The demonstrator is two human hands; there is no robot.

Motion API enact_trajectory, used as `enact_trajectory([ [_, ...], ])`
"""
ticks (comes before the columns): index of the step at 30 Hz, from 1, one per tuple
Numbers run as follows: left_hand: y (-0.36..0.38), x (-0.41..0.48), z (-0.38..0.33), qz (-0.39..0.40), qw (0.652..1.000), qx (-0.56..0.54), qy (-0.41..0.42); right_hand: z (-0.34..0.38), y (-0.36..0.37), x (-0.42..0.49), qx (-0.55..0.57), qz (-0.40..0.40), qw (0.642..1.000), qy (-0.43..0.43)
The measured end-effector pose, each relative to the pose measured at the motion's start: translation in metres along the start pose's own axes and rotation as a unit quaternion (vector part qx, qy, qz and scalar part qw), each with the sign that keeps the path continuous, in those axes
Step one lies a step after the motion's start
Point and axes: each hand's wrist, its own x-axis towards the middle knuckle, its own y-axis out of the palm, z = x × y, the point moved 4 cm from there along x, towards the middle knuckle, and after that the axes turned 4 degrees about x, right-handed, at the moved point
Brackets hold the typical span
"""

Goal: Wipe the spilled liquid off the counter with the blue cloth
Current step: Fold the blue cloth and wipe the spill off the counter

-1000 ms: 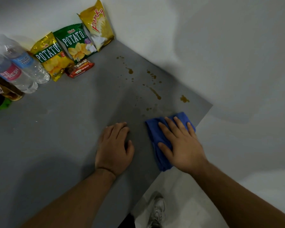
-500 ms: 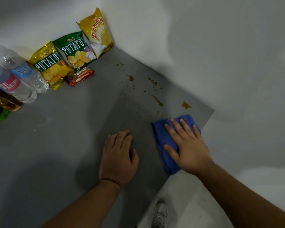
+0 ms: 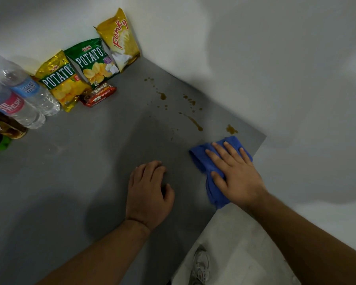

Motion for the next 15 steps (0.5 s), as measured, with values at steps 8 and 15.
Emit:
enact_trajectory([
  [8, -0.005, 0.036, -0.006, -0.016, 0.999, 0.006, 0.046, 0.028, 0.001, 0.039, -0.002, -0.001, 0.998, 0.056],
  [15, -0.005, 0.075, 0.021, 0.017, 0.999, 0.035, 0.035, -0.018, -0.004, 0.013, -0.006, -0.003, 0.999, 0.033],
])
